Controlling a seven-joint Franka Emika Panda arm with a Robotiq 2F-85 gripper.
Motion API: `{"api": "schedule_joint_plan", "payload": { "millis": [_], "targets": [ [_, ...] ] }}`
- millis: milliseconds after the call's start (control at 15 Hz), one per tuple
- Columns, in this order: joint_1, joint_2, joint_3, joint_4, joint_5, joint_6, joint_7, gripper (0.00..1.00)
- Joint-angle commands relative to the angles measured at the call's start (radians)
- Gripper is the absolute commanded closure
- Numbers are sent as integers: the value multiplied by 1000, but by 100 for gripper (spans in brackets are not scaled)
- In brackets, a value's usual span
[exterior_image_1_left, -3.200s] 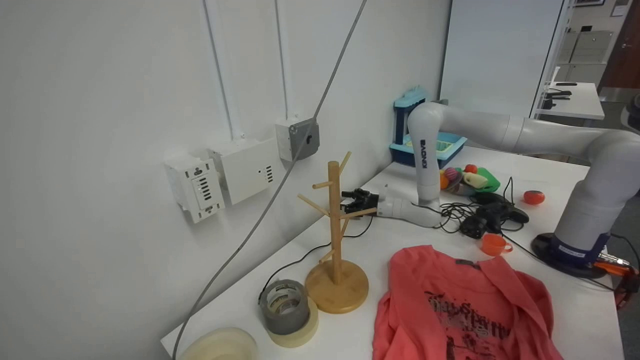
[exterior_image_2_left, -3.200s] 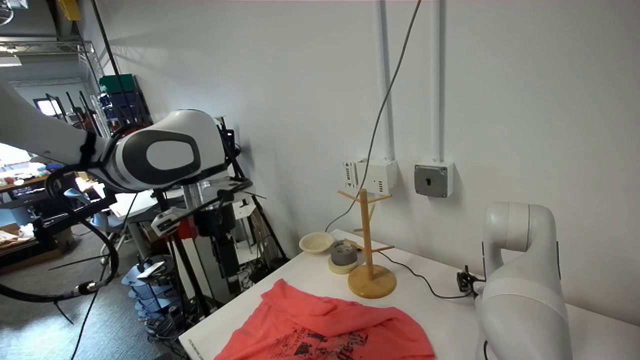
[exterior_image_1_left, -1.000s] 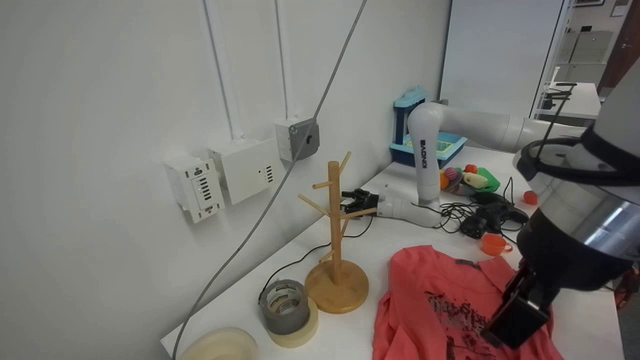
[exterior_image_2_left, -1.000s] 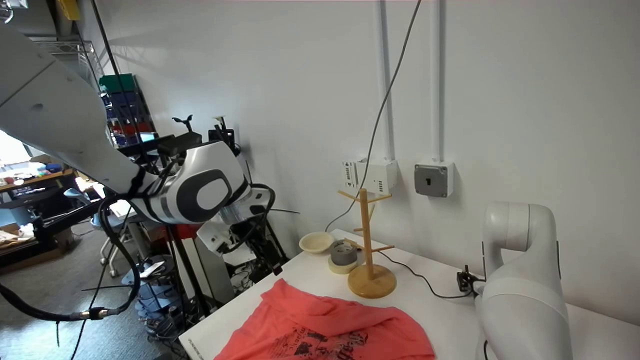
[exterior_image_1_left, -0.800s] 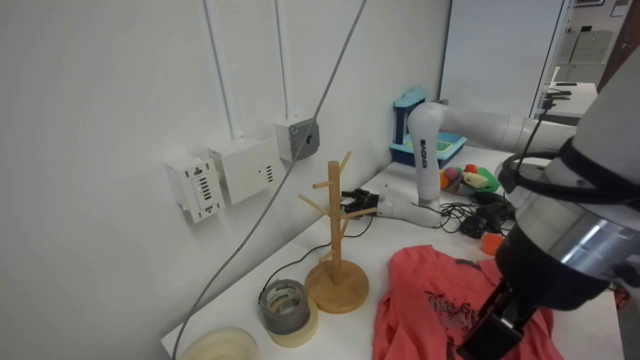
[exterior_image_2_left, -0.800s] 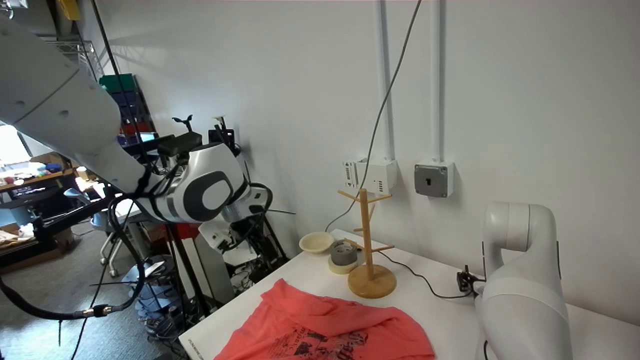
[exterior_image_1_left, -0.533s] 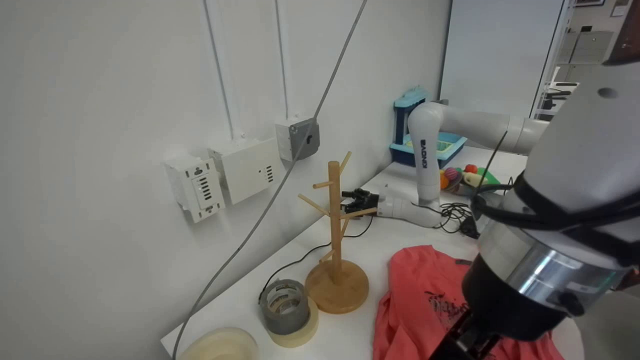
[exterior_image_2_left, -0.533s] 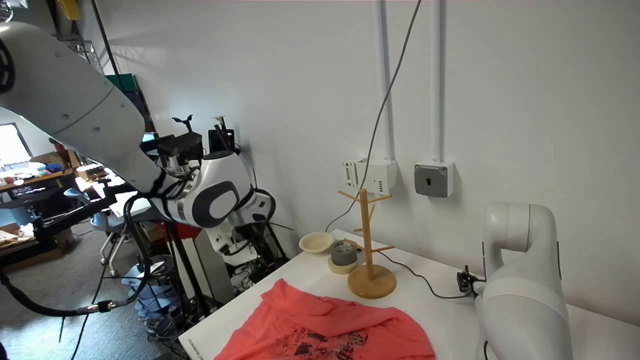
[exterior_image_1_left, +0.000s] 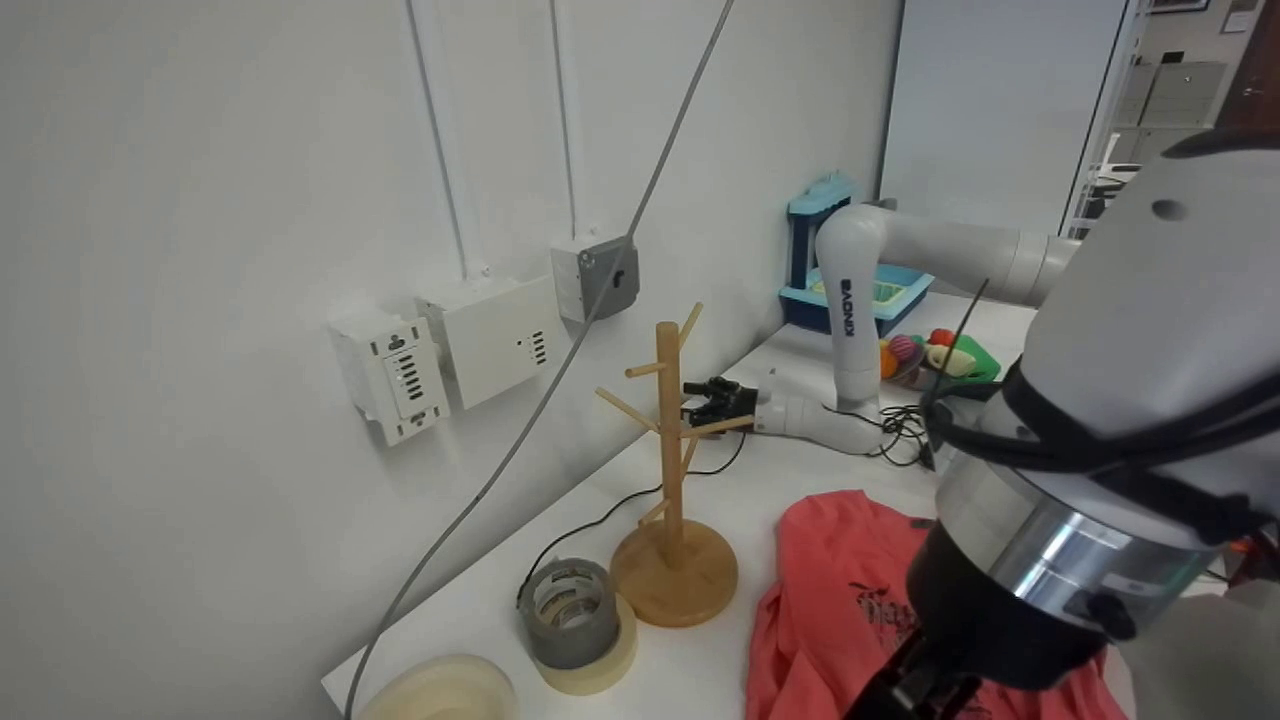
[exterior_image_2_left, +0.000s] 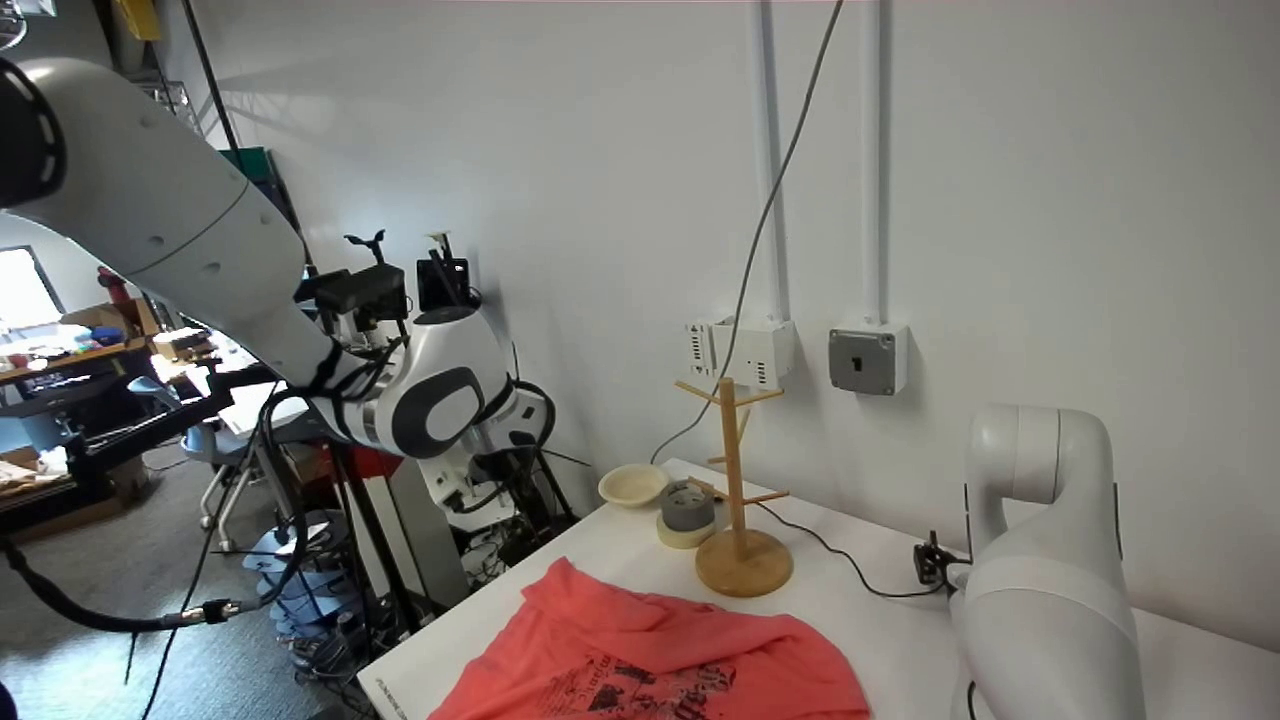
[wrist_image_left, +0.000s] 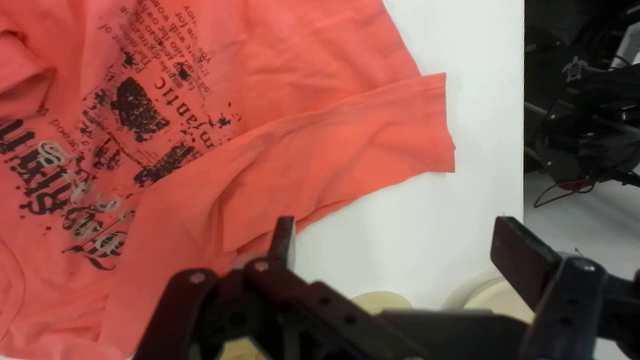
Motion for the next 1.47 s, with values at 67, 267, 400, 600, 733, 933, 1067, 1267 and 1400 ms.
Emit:
{"api": "schedule_joint_plan", "payload": {
  "millis": [67, 267, 400, 600, 733, 933, 1067, 1267, 1400],
  "targets": [
    [29, -3, -28, 0, 20, -2, -17, 0],
    [31, 12, -36, 8, 13, 5, -5, 0],
    [50, 40, -67, 27, -3, -6, 67, 0],
    [92, 86, -113, 57, -22, -8, 170, 0],
    [119, 130, -130, 93, -14, -17, 232, 0],
    [168, 195, -154, 156, -12, -30, 329, 0],
    [183, 243, -153, 206, 8, -46, 366, 0],
    [193, 315, -149, 282, 29, -69, 407, 0],
    [177, 372, -131, 341, 62, -112, 421, 0]
  ]
}}
